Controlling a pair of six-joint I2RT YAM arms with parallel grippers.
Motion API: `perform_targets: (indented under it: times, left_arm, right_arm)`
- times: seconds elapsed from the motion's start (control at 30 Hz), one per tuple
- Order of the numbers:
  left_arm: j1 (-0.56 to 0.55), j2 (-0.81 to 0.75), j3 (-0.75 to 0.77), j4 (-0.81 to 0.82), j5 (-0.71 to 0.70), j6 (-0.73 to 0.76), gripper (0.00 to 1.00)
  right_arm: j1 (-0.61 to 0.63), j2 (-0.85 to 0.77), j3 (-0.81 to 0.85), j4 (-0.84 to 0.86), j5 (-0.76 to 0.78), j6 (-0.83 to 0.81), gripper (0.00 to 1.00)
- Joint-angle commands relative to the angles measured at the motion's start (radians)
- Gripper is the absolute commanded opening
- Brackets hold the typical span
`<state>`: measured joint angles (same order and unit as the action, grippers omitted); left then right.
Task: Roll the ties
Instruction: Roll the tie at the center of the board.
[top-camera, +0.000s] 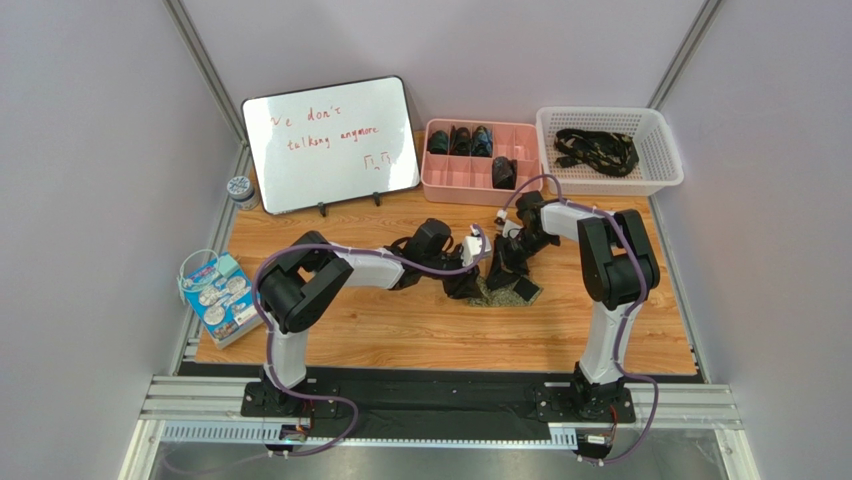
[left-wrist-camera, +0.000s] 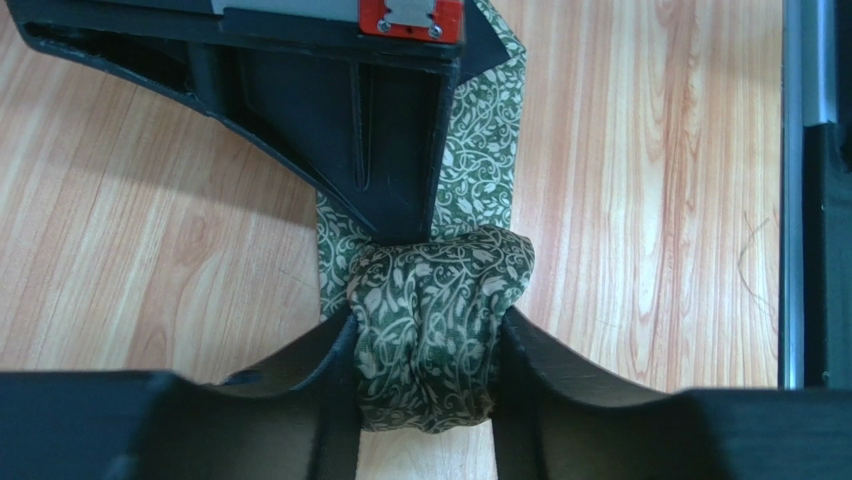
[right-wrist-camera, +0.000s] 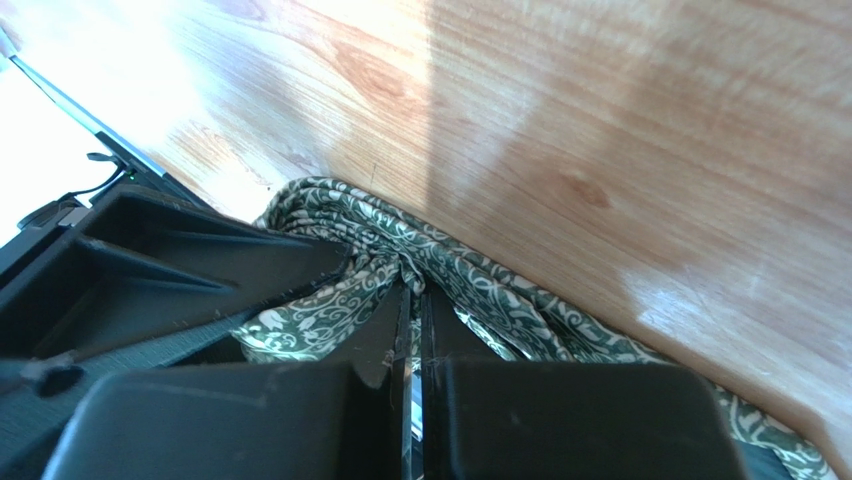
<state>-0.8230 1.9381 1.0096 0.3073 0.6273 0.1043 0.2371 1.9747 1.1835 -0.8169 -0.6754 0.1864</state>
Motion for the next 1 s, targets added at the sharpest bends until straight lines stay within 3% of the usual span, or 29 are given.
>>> perform_targets:
  times: [0.0,0.17,0.2,0.33,0.5,0.73,0.83,0.9,0.97]
  left_arm:
    - [-0.039,0.001,0.082,-0.199,-0.135,0.096,0.32]
    - [-0.071,0.012,0.153,-0.428,-0.247,0.201,0.25]
    - [-0.074,0.013,0.153,-0.460,-0.256,0.210,0.25]
    - [-0.087,0.036,0.172,-0.530,-0.297,0.224,0.30]
    - [-0.096,0.071,0.207,-0.566,-0.319,0.224,0.35]
    - [-0.097,0.102,0.247,-0.593,-0.311,0.221,0.40]
    - [-0.096,0.088,0.236,-0.585,-0.287,0.215,0.45]
    - [-0.093,0.072,0.222,-0.560,-0.261,0.212,0.49]
    - [-0.085,0.038,0.189,-0.525,-0.226,0.207,0.50]
  right_arm:
    - [0.008,0.016,0.011,0.110,0.059,-0.008,0.01]
    - [-0.036,-0.025,0.093,-0.068,-0.042,-0.086,0.18]
    - [-0.054,-0.030,0.105,-0.100,-0.049,-0.106,0.27]
    - [-0.087,-0.050,0.137,-0.232,-0.127,-0.182,0.42]
    - [-0.088,-0.056,0.088,-0.245,-0.219,-0.180,0.50]
    - [-0.067,-0.034,0.039,-0.182,-0.247,-0.206,0.42]
    - [-0.062,-0.002,0.031,-0.134,-0.193,-0.192,0.28]
    - [-0.064,0.009,0.033,-0.122,-0.170,-0.192,0.11]
    - [-0.070,0.019,0.031,-0.105,-0.133,-0.192,0.06]
